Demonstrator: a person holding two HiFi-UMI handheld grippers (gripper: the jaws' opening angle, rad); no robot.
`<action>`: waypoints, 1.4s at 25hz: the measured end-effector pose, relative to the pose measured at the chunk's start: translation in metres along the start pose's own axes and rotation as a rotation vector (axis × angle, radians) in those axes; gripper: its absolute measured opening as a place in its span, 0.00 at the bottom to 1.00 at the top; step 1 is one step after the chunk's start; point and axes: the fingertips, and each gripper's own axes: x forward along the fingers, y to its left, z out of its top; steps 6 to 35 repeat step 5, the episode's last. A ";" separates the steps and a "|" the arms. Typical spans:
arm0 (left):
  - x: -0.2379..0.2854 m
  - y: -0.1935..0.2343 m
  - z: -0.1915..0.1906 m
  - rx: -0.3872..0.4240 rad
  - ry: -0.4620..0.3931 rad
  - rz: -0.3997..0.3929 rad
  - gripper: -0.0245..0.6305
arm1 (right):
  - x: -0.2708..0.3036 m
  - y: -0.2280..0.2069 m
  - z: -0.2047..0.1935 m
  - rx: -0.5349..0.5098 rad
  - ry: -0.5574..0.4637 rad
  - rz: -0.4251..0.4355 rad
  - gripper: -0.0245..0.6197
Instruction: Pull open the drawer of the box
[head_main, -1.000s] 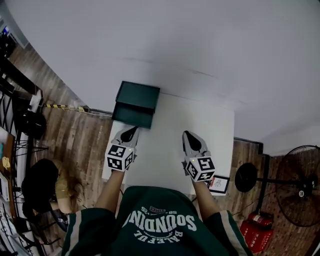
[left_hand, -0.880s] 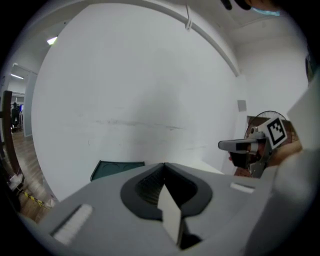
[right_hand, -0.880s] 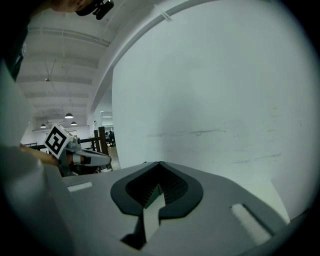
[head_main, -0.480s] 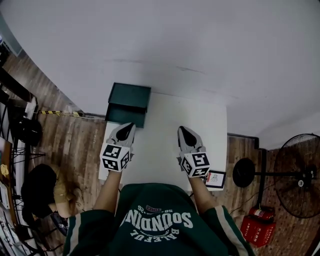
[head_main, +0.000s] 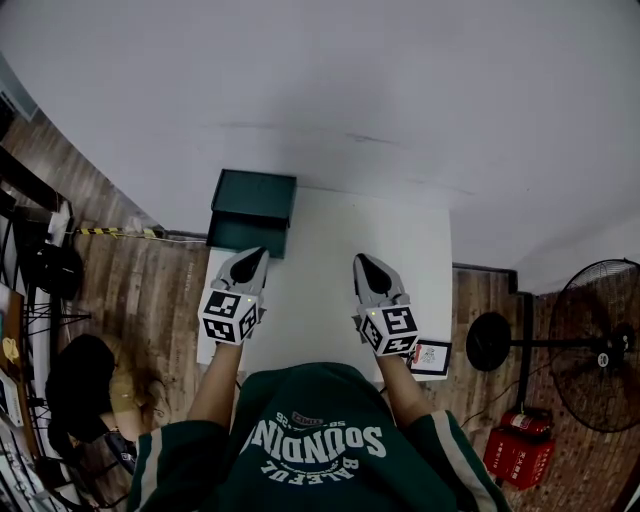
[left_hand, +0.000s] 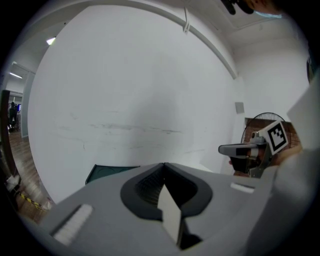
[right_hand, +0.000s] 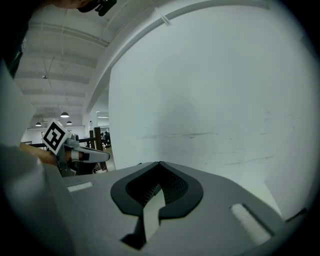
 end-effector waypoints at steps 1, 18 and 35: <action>0.001 0.001 -0.001 -0.001 0.001 -0.001 0.12 | 0.001 0.000 -0.001 0.000 0.001 0.000 0.04; 0.000 0.005 -0.004 -0.012 0.006 -0.003 0.12 | 0.003 0.004 -0.001 -0.001 0.003 0.001 0.04; 0.000 0.005 -0.004 -0.012 0.006 -0.003 0.12 | 0.003 0.004 -0.001 -0.001 0.003 0.001 0.04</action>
